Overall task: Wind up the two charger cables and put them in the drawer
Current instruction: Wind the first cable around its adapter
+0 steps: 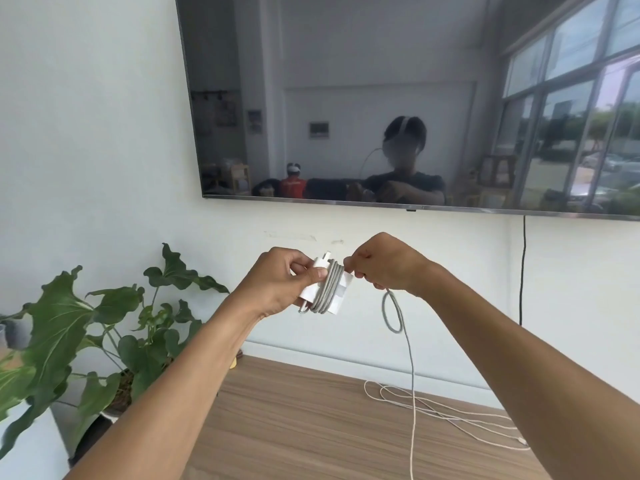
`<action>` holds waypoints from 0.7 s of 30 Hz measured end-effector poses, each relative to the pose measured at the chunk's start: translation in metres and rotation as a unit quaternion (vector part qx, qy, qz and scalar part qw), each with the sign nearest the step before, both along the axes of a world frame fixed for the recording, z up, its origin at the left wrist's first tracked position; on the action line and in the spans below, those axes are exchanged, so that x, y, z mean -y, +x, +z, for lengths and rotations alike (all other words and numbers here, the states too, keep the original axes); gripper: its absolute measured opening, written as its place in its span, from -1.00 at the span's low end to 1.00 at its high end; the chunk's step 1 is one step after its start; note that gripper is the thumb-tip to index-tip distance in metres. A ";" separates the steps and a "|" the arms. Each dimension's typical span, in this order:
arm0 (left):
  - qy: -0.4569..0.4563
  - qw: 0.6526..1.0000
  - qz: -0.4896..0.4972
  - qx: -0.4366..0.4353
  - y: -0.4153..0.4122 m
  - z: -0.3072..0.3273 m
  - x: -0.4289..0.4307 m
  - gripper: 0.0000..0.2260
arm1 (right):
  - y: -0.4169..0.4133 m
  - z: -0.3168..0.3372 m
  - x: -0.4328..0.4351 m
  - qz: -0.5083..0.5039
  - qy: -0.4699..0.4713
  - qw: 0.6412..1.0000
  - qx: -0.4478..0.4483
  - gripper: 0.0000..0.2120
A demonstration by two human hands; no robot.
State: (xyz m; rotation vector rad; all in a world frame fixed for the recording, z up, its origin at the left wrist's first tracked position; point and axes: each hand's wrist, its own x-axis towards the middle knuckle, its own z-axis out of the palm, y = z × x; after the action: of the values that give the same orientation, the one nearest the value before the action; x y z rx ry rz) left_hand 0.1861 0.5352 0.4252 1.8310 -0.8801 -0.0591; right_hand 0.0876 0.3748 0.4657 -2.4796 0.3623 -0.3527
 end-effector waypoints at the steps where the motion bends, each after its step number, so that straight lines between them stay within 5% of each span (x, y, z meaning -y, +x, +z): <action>1: -0.008 1.000 0.025 0.011 0.002 0.000 0.001 -0.85 | 0.001 0.000 -0.001 -0.010 0.007 0.999 0.035 -0.77; 7: -0.140 0.984 0.077 -0.072 0.008 0.001 0.008 -0.78 | -0.003 -0.013 -0.024 -0.018 -0.115 0.975 0.189 -0.75; 21: -0.254 0.951 0.066 -0.162 0.020 0.016 0.003 -0.78 | 0.003 -0.042 -0.042 0.027 0.078 0.968 0.239 -0.77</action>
State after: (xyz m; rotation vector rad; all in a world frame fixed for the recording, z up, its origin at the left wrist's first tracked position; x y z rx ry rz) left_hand 0.2058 0.5319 0.4413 1.3407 -0.4809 -0.0426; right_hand 0.0903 0.4173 0.4232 -2.1575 0.1147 -0.8430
